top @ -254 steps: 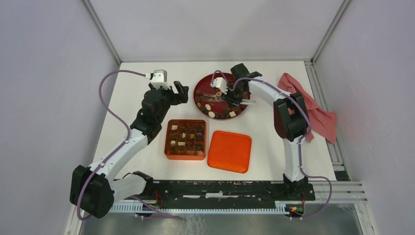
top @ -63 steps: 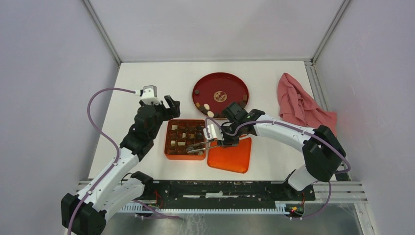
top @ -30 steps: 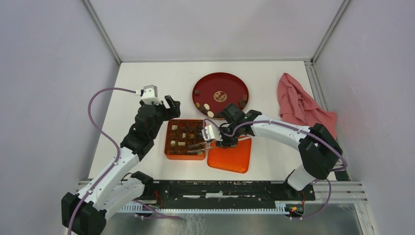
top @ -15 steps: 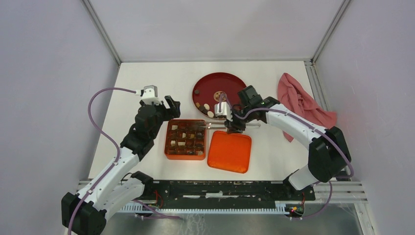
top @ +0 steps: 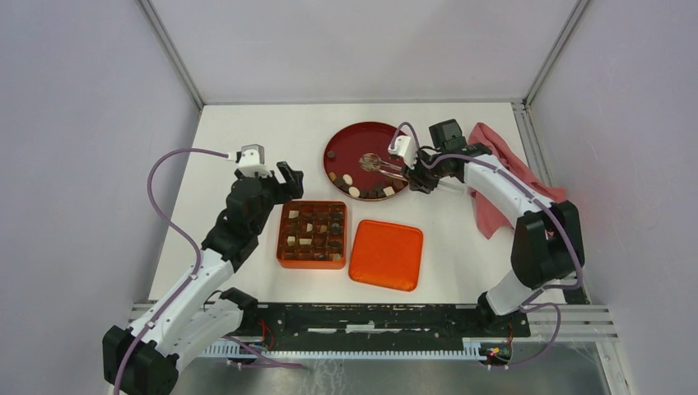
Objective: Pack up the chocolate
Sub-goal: Pick up the fake chocolate from the plate.
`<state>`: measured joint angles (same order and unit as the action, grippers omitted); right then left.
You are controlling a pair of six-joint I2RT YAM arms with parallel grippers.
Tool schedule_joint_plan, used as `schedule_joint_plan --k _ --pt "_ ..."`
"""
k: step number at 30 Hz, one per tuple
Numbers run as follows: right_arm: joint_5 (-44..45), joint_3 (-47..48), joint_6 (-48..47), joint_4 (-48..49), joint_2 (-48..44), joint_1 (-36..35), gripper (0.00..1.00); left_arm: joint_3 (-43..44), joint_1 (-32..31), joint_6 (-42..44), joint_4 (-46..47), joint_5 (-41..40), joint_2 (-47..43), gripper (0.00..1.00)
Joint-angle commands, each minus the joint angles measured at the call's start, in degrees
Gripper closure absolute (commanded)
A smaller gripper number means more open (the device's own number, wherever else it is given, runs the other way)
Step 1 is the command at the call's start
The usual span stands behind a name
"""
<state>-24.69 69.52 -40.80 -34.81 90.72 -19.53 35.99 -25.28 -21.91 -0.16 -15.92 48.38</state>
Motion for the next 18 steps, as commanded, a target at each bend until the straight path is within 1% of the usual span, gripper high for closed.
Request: schedule_joint_plan --k 1,5,11,18 --pt "4.67 5.98 -1.45 -0.84 6.58 0.20 0.61 -1.12 -0.35 -1.82 2.33 0.71 -1.76 0.12" --pt "5.09 10.12 -1.48 -1.74 11.10 0.11 0.61 -1.23 -0.31 -1.85 2.44 0.80 -1.88 0.12" --pt "5.04 13.89 -2.00 -2.88 16.41 -0.58 0.60 -1.19 -0.34 -1.87 2.45 0.81 -1.81 0.12" --pt "4.67 14.33 -3.06 -3.49 18.51 -2.24 0.60 -1.10 -0.32 -1.82 2.45 0.89 -1.52 0.12"
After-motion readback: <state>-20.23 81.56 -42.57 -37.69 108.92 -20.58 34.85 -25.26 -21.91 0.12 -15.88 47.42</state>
